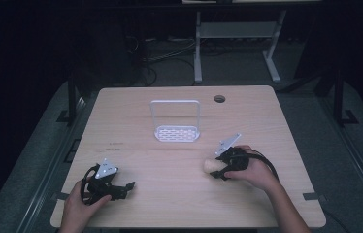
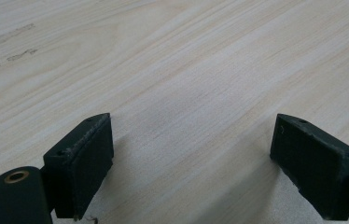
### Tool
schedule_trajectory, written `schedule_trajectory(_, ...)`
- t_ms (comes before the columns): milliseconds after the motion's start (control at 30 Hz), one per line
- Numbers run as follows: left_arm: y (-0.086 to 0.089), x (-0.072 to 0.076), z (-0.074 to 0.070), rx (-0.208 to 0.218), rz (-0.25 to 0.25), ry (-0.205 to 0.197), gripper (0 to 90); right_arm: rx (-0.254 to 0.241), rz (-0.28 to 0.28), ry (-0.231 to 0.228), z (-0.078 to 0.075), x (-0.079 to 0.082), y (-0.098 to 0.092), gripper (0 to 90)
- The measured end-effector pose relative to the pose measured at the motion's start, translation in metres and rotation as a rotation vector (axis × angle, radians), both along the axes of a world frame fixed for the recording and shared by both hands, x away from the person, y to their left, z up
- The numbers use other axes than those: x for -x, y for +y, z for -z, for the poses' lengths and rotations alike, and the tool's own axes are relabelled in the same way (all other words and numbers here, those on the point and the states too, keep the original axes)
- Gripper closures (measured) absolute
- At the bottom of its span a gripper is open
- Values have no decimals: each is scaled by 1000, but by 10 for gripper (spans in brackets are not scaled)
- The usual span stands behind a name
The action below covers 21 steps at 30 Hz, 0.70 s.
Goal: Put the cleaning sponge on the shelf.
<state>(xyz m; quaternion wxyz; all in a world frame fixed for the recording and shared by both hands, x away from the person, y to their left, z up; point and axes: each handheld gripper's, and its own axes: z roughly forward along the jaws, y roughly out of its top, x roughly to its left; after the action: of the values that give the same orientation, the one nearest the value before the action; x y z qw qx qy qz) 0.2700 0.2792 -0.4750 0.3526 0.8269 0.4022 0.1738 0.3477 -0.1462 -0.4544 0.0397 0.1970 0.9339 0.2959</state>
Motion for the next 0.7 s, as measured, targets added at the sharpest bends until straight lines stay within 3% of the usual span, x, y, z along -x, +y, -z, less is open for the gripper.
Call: schedule_trajectory(700,0,0,0,2,-1,0,128,-73,125,-25,-6,-1,16,389)
